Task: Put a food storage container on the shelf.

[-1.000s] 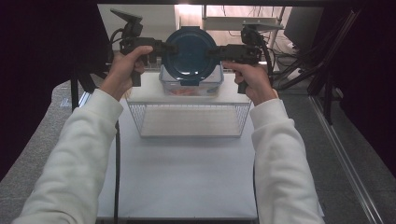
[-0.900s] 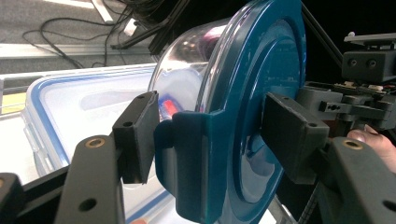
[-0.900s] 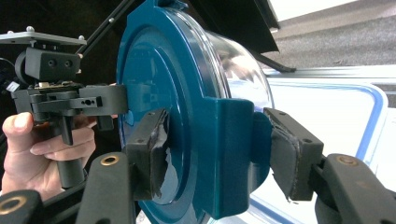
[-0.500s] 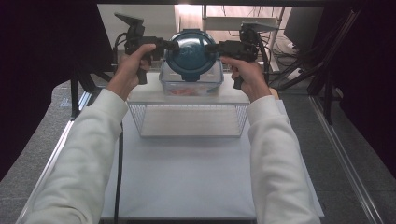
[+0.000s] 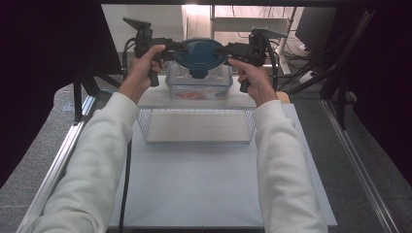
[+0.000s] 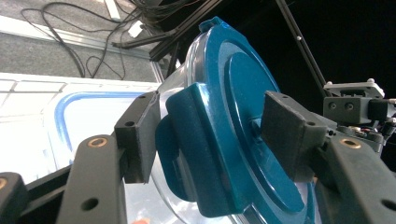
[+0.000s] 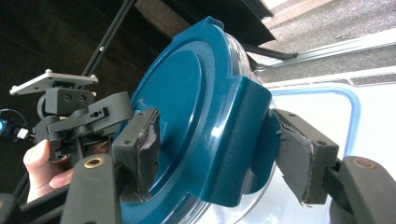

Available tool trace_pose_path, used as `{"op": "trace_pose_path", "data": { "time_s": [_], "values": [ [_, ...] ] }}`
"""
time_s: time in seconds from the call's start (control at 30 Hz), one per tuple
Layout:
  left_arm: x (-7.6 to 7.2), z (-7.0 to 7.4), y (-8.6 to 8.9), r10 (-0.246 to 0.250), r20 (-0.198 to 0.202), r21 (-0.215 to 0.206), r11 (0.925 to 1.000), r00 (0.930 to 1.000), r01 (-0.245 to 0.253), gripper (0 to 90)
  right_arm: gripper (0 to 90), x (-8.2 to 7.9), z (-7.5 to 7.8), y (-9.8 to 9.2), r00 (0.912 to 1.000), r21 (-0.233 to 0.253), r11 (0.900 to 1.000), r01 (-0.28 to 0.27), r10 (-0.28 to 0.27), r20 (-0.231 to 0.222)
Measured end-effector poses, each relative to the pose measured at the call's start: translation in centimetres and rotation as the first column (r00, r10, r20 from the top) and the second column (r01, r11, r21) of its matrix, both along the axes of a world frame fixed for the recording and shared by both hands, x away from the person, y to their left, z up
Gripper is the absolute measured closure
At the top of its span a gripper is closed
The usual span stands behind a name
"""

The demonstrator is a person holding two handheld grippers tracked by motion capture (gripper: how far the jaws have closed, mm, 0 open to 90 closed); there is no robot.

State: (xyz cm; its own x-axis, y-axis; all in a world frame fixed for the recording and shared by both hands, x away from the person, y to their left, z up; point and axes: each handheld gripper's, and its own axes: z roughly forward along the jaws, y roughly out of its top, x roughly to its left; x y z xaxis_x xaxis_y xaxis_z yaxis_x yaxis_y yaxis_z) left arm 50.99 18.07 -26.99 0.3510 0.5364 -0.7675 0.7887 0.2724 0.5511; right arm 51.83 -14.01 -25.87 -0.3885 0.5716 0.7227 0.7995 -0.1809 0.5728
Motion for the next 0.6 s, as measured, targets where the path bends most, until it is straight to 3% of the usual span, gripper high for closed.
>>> {"op": "trace_pose_path", "data": {
  "time_s": [0.17,0.27,0.37,0.6],
  "values": [
    [0.02,-0.15,-0.15,0.001,0.019,0.004,1.0,0.9998,-0.001,37.9,33.8,0.05,-0.06,0.05,0.9999,0.01,1.0,0.01,-0.01,-0.007],
    [0.12,-0.31,-0.41,-0.015,0.031,0.008,0.9999,0.9994,0.015,30.3,30.8,-0.08,-0.12,0.35,0.9996,-0.002,1.0,0.025,-0.025,0.013],
    [-0.14,-0.17,-0.47,-0.018,0.077,-0.005,0.9998,0.9969,0.019,26.2,27.1,-0.31,-0.07,0.72,0.9988,-0.025,0.999,0.031,-0.03,0.038],
    [-0.84,0.4,0.05,-0.006,0.128,0.012,0.9999,0.9917,0.004,17.1,18.2,-0.74,0.4,0.63,0.9959,-0.046,0.997,0.056,-0.053,0.074]
  ]
}}
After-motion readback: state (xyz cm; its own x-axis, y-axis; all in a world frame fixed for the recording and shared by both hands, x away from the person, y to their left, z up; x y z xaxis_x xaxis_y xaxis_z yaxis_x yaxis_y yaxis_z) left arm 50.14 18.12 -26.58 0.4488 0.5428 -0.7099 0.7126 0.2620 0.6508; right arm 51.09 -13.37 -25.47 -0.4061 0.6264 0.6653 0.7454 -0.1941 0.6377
